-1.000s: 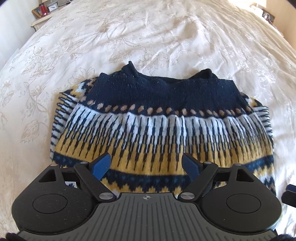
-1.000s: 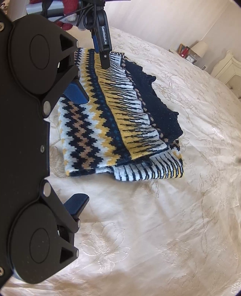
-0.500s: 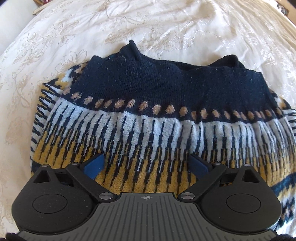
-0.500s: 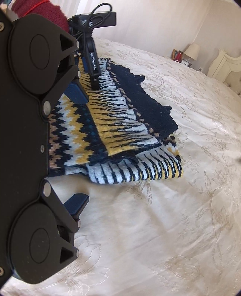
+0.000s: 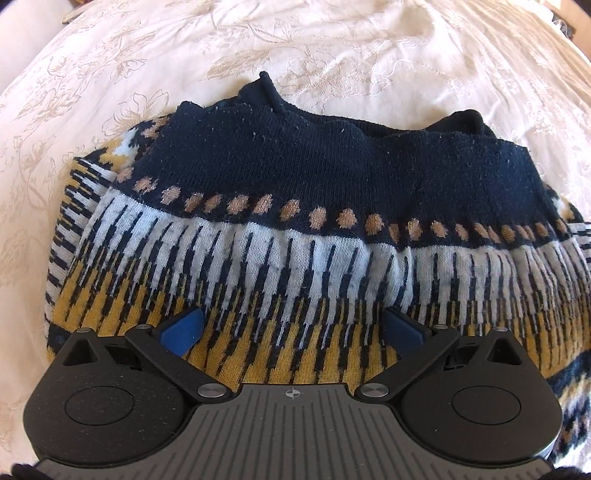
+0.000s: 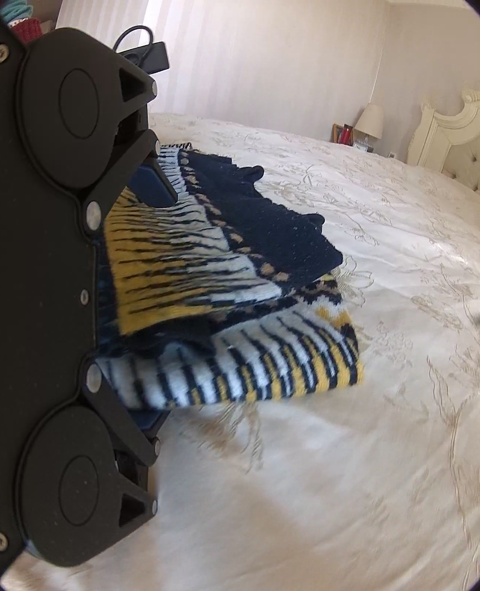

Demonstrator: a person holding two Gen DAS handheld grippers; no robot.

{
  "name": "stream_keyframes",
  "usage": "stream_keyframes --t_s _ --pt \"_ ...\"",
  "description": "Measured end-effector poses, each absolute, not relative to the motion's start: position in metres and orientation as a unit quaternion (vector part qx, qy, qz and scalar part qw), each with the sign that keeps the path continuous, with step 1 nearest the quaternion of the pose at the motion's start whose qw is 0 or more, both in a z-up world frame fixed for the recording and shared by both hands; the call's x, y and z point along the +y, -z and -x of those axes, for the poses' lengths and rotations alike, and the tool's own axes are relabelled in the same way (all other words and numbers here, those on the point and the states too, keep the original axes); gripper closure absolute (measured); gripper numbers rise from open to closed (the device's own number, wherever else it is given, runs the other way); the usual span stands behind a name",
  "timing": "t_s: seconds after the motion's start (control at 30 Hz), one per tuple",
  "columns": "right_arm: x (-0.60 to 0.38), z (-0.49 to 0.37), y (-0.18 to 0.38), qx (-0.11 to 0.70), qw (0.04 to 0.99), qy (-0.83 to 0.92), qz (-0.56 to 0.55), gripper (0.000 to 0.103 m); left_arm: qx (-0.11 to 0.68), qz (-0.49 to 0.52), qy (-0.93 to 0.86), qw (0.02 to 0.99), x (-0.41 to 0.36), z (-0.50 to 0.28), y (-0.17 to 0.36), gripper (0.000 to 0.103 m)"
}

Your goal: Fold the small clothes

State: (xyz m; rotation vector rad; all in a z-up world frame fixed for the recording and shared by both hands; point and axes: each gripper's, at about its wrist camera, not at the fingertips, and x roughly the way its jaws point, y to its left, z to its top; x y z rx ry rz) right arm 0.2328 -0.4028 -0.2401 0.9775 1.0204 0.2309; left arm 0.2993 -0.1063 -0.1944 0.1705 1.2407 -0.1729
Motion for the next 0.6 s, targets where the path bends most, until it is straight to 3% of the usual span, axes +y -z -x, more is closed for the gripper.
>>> stream_keyframes --t_s 0.47,0.6 --pt "-0.405 -0.231 0.246 0.427 0.764 -0.124 -0.468 0.000 0.580 -0.081 0.092 0.805 -0.106 -0.295 0.193 0.000" --pt "-0.406 -0.232 0.245 0.430 0.762 -0.126 -0.468 0.000 0.548 -0.111 0.100 0.823 -0.113 -0.304 0.180 0.000"
